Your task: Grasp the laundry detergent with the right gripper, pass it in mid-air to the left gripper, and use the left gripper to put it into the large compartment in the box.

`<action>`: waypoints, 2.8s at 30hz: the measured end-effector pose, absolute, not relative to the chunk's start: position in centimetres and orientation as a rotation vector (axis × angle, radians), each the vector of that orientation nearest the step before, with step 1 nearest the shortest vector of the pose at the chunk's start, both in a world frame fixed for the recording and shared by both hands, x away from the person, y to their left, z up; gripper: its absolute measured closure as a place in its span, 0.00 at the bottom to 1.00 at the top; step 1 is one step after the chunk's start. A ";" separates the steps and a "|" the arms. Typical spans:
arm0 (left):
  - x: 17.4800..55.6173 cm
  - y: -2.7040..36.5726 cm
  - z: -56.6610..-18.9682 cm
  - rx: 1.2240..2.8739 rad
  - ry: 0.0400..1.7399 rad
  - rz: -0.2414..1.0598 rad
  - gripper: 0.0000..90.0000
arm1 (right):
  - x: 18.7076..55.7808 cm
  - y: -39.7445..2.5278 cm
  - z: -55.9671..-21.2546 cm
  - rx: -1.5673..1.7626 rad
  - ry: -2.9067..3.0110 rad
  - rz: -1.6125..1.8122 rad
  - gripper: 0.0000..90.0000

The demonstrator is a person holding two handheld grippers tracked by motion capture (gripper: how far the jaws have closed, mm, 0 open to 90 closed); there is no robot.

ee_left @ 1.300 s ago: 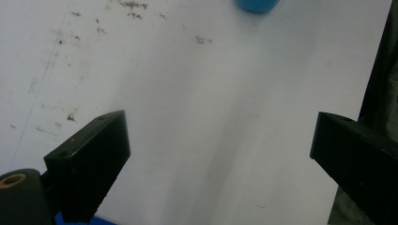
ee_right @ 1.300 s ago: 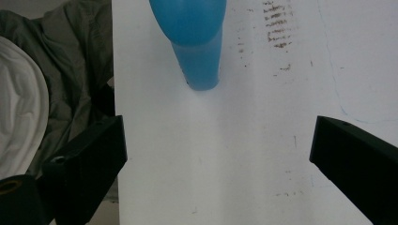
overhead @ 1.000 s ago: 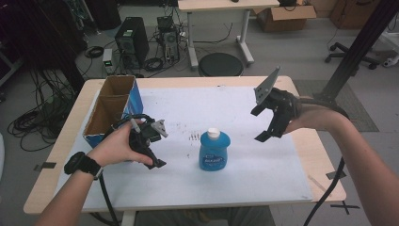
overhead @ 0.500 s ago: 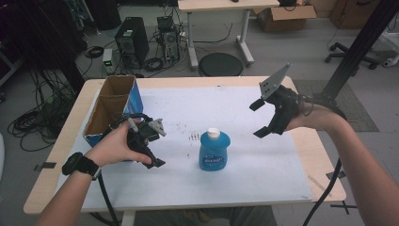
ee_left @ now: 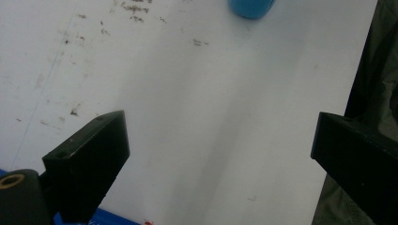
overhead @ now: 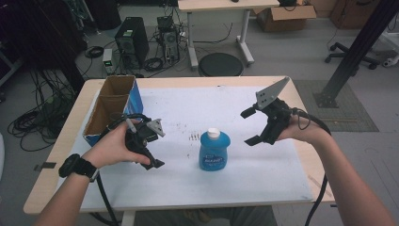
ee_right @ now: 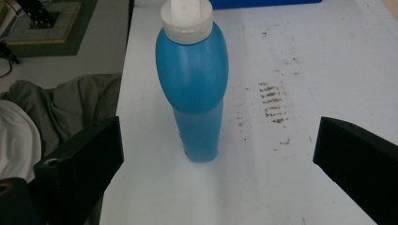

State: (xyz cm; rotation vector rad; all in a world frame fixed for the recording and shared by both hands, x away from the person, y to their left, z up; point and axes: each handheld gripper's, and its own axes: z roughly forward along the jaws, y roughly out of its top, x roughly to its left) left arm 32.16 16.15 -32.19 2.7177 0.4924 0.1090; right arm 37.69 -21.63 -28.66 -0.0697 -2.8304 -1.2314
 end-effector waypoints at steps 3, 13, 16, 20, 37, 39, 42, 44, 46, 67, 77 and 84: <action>32.1 16.1 -32.2 2.715 0.499 0.110 0.06 | 37.6 -21.4 -29.1 -0.072 -2.821 -1.254 0.02; 31.9 16.2 -32.2 2.717 0.496 0.106 0.06 | 37.3 -20.4 -32.5 -0.112 -2.747 -1.345 0.02; 31.8 16.2 -32.2 2.715 0.496 0.108 0.06 | 37.3 -20.2 -33.0 -0.120 -2.739 -1.350 0.02; 31.8 16.3 -32.3 2.714 0.495 0.105 0.06 | 37.3 -19.7 -34.3 -0.132 -2.700 -1.388 0.02; 31.8 16.2 -32.4 2.708 0.493 0.096 0.06 | 37.3 -18.0 -37.6 -0.140 -2.597 -1.459 0.03; 31.8 16.2 -32.4 2.710 0.492 0.098 0.06 | 37.3 -17.6 -38.1 -0.142 -2.580 -1.473 0.03; 31.8 16.3 -32.4 2.708 0.493 0.099 0.06 | 37.2 -17.1 -38.4 -0.133 -2.577 -1.472 0.04; 31.7 16.3 -32.4 2.701 0.502 0.100 0.06 | 37.2 -16.7 -38.7 -0.130 -2.575 -1.469 0.04; 31.8 16.4 -32.4 2.709 0.495 0.099 0.06 | 37.2 -16.5 -38.9 -0.133 -2.572 -1.477 0.05; 31.8 16.4 -32.2 2.702 0.492 0.100 0.06 | 37.2 -15.5 -39.6 -0.101 -2.554 -1.517 0.17; 31.6 16.4 -32.2 2.699 0.499 0.099 0.06 | 37.3 -15.4 -39.7 -0.091 -2.554 -1.524 0.24; 31.6 16.5 -32.2 2.707 0.498 0.101 0.06 | 37.3 -15.4 -39.6 -0.086 -2.556 -1.533 0.27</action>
